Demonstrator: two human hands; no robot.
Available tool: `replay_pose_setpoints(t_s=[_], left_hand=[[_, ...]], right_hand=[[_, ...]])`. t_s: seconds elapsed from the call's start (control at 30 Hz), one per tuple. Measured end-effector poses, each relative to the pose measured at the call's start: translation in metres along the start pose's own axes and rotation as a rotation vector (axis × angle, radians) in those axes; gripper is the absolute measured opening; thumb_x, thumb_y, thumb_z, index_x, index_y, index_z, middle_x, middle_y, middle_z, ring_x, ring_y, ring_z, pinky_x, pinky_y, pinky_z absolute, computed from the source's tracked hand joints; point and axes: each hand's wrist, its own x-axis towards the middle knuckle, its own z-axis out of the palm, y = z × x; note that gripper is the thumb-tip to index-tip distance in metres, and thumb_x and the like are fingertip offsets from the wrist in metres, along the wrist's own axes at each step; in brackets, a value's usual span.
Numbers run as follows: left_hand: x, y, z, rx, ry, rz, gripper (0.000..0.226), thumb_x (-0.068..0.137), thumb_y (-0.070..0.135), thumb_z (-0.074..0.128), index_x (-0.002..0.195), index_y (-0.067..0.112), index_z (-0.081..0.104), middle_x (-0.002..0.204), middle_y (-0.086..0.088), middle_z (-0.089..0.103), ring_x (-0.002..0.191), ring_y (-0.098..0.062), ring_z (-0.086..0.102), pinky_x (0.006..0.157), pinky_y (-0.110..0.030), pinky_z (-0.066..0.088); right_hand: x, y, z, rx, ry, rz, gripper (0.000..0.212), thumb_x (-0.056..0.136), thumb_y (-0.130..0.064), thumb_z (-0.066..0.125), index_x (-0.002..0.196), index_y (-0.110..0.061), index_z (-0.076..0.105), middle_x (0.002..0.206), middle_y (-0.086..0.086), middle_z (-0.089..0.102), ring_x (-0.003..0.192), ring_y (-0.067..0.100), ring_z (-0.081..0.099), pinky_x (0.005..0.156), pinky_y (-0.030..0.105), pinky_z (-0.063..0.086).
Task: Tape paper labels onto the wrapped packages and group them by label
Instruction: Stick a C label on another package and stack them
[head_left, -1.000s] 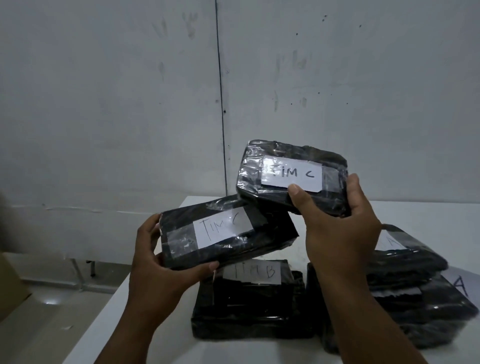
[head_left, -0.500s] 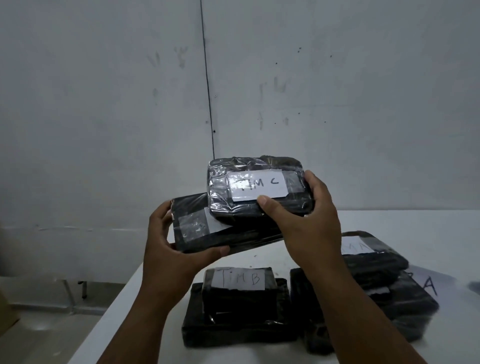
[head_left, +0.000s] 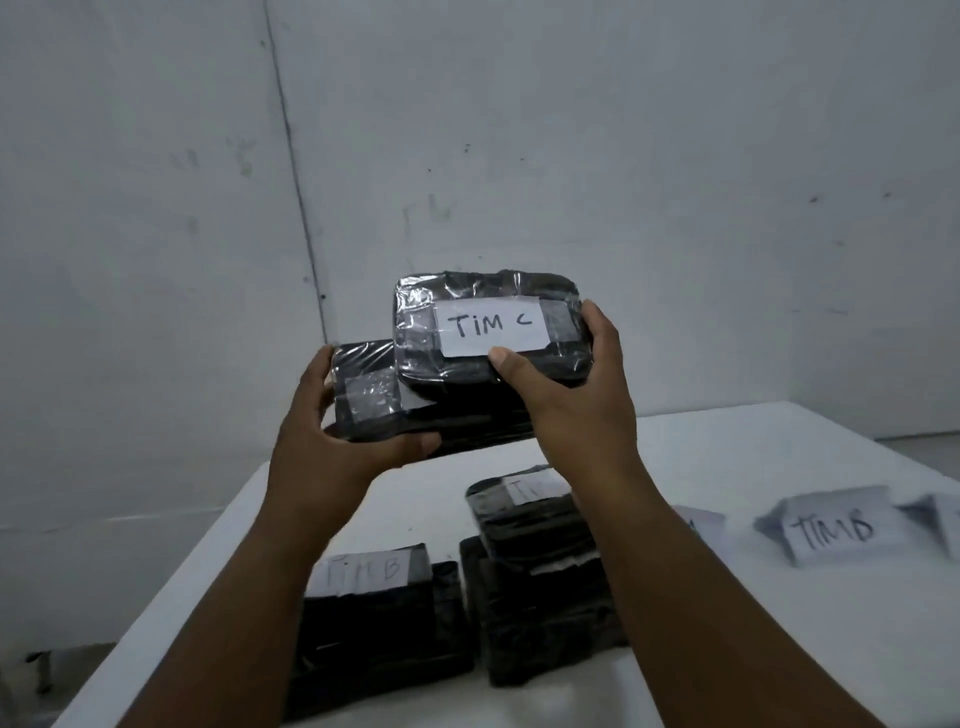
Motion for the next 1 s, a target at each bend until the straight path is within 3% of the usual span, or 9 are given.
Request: replay_pose_setpoints(t_s=[0.07,0.13,0.23,0.33,0.4,0.53,0.63,0.8,1.0], left_hand=[[0.010,0.010,0.019,0.024,-0.122,-0.019,0.121,0.043,0.035,0.103,0.148,0.042,0.041,0.133,0.010,0.066,0.118,-0.014,0.066,0.096,-0.045,0.057],[0.017,0.022,0.039,-0.003,-0.199,-0.052,0.107,0.051,0.037,0.095,0.145,0.041,0.045,0.127,0.008,0.069,0.116,-0.017,0.067,0.096,-0.044,0.055],[0.023,0.043,0.074,-0.108,-0.292,-0.114,0.063,0.070,0.037,0.068,0.132,0.032,0.057,0.110,0.010,0.073,0.105,-0.021,0.063,0.085,-0.041,0.049],[0.026,0.057,0.121,-0.163,-0.298,-0.188,0.027,0.087,0.050,0.055,0.104,0.040,0.073,0.083,0.016,0.076,0.096,-0.021,0.064,0.083,-0.040,0.049],[0.028,0.061,0.149,-0.155,-0.287,-0.233,0.027,0.091,0.058,0.054,0.095,0.043,0.076,0.089,0.014,0.078,0.098,-0.019,0.068,0.090,-0.043,0.052],[0.035,0.058,0.210,-0.146,-0.218,-0.285,0.052,0.078,0.060,0.070,0.120,0.030,0.066,0.117,0.003,0.073,0.110,-0.025,0.069,0.091,-0.044,0.054],[0.037,0.057,0.249,-0.147,-0.231,-0.301,0.062,0.073,0.060,0.075,0.125,0.028,0.064,0.122,0.003,0.071,0.112,-0.024,0.068,0.088,-0.041,0.054],[0.038,0.051,0.292,-0.106,-0.284,-0.339,0.041,0.076,0.060,0.076,0.109,0.036,0.072,0.114,0.004,0.073,0.108,-0.025,0.068,0.095,-0.050,0.054],[0.048,0.044,0.344,-0.098,-0.263,-0.458,0.089,0.054,0.070,0.083,0.123,0.017,0.064,0.124,-0.008,0.069,0.111,-0.030,0.066,0.096,-0.052,0.053]], right_hand=[[0.006,-0.003,-0.021,-0.019,0.049,-0.022,0.093,0.076,-0.054,0.084,0.152,-0.049,0.029,0.110,-0.043,0.043,0.115,-0.003,0.049,0.090,0.014,0.038],[0.014,-0.004,-0.039,-0.057,0.078,-0.041,0.094,0.076,-0.054,0.084,0.152,-0.049,0.029,0.116,-0.040,0.044,0.119,0.000,0.049,0.097,0.019,0.041],[0.026,-0.001,-0.069,-0.088,0.107,-0.036,0.096,0.071,-0.058,0.084,0.149,-0.053,0.029,0.135,-0.022,0.048,0.129,0.010,0.050,0.109,0.036,0.046],[0.040,0.008,-0.106,-0.110,0.156,-0.028,0.097,0.070,-0.058,0.085,0.149,-0.053,0.028,0.140,-0.016,0.049,0.129,0.012,0.051,0.110,0.039,0.047],[0.047,0.014,-0.126,-0.138,0.169,-0.034,0.098,0.070,-0.058,0.085,0.150,-0.053,0.027,0.141,-0.012,0.049,0.128,0.012,0.051,0.108,0.036,0.047],[0.066,0.028,-0.169,-0.190,0.165,-0.024,0.097,0.074,-0.059,0.082,0.151,-0.053,0.024,0.146,-0.007,0.047,0.127,0.012,0.050,0.098,0.025,0.041],[0.082,0.037,-0.201,-0.225,0.158,-0.007,0.093,0.079,-0.062,0.076,0.153,-0.053,0.020,0.148,-0.006,0.045,0.129,0.012,0.048,0.098,0.026,0.038],[0.106,0.055,-0.243,-0.232,0.149,0.070,0.074,0.093,-0.046,0.063,0.153,-0.053,0.019,0.142,-0.005,0.048,0.117,0.014,0.051,0.095,0.031,0.038],[0.123,0.079,-0.278,-0.272,0.150,0.112,0.077,0.097,-0.035,0.062,0.158,-0.045,0.016,0.124,-0.014,0.044,0.097,0.002,0.052,0.078,0.019,0.038]])
